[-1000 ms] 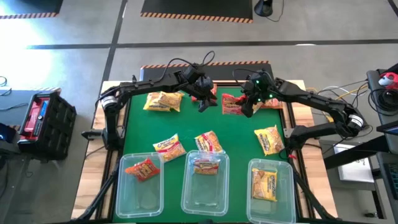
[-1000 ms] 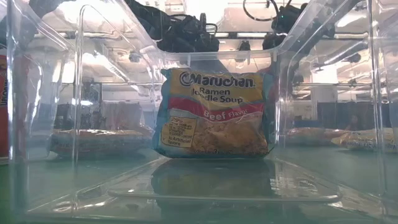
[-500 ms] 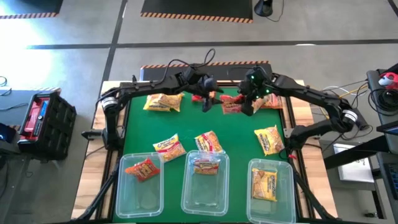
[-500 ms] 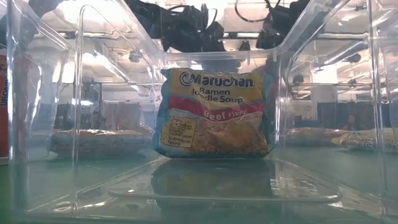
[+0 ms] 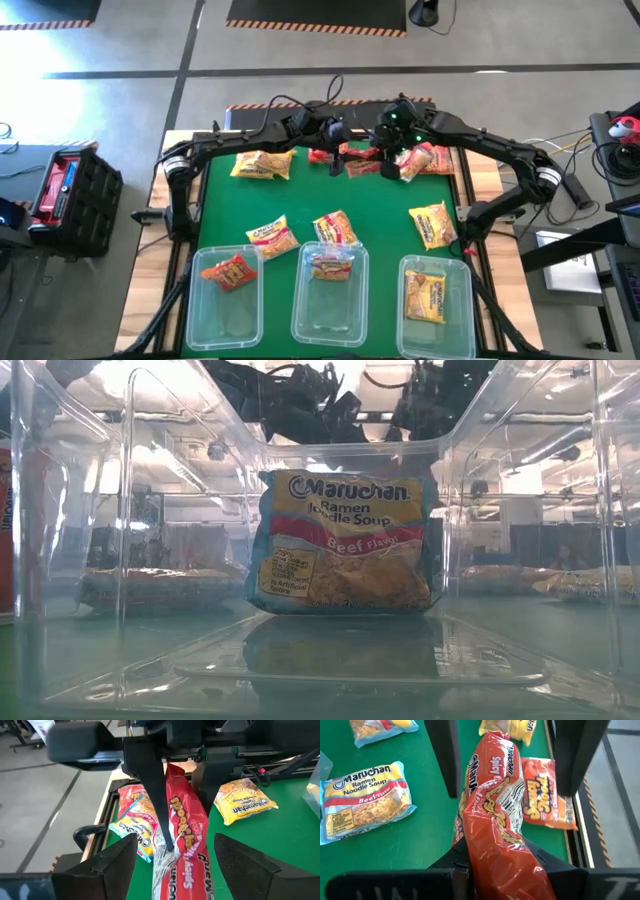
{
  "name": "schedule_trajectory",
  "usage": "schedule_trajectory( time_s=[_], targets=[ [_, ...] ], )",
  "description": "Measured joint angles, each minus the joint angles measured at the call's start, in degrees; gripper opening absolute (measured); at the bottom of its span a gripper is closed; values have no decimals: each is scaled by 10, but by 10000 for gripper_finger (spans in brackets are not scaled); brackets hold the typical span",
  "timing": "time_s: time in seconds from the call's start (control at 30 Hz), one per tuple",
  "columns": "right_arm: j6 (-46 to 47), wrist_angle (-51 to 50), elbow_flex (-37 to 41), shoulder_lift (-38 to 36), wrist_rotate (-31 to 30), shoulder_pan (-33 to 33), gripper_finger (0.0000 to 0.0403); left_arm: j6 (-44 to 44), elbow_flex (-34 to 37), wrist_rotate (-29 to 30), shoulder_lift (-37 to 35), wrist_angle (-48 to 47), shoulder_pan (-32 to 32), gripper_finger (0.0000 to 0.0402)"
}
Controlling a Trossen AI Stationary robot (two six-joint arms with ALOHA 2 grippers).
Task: Sort Maruchan noodles
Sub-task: Put the orange noodle pack into the left transparent bin
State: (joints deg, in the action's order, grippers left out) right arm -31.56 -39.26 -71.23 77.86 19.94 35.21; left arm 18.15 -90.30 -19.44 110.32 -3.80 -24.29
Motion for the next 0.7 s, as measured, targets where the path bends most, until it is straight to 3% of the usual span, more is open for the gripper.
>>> schedule_trajectory(
  time_s=[0.7],
  targets=[
    [-44,-6,-44,8,-6,-25,70,-84,0,-9,4,-50,4,239]
  ],
)
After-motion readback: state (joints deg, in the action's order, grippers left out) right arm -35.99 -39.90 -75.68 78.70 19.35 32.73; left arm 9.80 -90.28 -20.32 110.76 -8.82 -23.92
